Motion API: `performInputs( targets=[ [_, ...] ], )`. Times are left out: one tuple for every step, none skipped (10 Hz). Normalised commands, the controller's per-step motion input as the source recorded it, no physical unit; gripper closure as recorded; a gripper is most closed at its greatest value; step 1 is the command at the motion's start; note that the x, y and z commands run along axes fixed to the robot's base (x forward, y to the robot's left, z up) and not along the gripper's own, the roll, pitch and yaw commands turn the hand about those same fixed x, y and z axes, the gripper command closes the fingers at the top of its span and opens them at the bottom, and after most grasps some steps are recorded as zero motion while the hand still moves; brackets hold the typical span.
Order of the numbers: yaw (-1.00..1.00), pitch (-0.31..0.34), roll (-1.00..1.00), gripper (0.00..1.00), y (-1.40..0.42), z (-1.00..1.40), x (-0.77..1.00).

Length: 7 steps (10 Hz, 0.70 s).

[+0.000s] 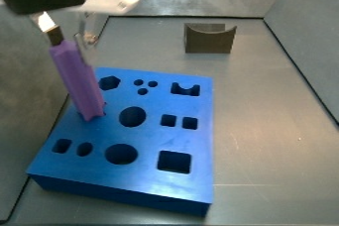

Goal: Pick up the star object. Move up. Move to above the board. Insert the star object.
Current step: Insert the star object.

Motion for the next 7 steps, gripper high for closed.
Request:
performInputs(
  targets=[
    [-0.01, -0.281, 0.00, 1.00, -0.10, -0.69, -0.64],
    [0.00, -0.154, -0.01, 1.00, -0.03, -0.93, -0.15],
    [-0.02, -0.027, -0.11, 1.00, 0.00, -0.70, 0.00],
    [0.00, 0.000, -0.06, 1.00, 0.00, -0.36, 0.00],
    [0.00, -0.009, 0.00, 1.00, 0.00, 0.00, 0.00],
    [0.00, -0.020, 0.00, 1.00, 0.00, -0.01, 0.00],
    [0.01, -0.044, 0.00, 1.00, -0.08, -0.02, 0.00]
  ],
)
